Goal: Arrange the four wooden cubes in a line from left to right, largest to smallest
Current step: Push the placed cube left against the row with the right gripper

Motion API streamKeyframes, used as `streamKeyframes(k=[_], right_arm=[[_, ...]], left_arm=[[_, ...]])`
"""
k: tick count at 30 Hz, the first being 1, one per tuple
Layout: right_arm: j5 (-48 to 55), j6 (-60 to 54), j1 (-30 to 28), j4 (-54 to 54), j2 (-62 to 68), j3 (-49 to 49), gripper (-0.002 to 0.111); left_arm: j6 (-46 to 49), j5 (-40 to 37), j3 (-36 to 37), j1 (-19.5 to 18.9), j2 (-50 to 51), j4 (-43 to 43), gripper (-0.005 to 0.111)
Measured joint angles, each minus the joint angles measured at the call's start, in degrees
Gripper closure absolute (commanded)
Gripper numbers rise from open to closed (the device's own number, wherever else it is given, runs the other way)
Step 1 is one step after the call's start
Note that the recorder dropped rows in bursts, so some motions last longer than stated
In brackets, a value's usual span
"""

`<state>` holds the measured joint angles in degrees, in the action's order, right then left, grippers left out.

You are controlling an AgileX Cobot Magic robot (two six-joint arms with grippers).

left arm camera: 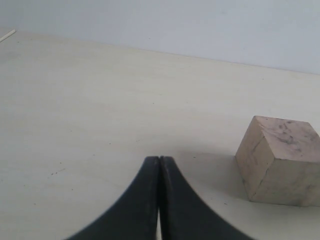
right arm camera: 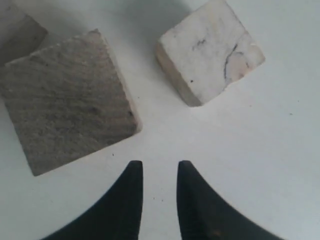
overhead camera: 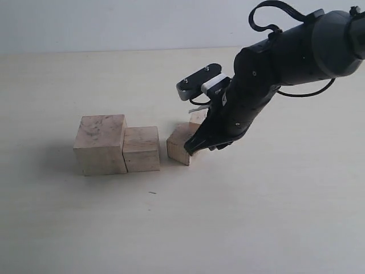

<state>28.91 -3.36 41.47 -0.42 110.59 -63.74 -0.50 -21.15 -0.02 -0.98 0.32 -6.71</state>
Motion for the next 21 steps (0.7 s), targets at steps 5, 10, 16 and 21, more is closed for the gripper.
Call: streamKeyframes(k=[5,10,16,21], right_arm=[[-4.58,0.00,0.00,0.00,1.70,0.00,0.084],[-7.25,0.00,0.00,0.00,3.17,0.00,0.084],[-9.82,0.00,0.00,0.00,3.53,0.00,0.084],[-11.23,-0.76,0.00,0.00,3.53,0.00,0.084]], left_arm=[[0.00,0.00,0.00,0.00,0.00,0.00,0.107],[0.00,0.00,0.00,0.00,0.00,0.00,0.107],[0.00,0.00,0.00,0.00,0.00,0.00,0.107],[0.00,0.00,0.00,0.00,0.00,0.00,0.107]])
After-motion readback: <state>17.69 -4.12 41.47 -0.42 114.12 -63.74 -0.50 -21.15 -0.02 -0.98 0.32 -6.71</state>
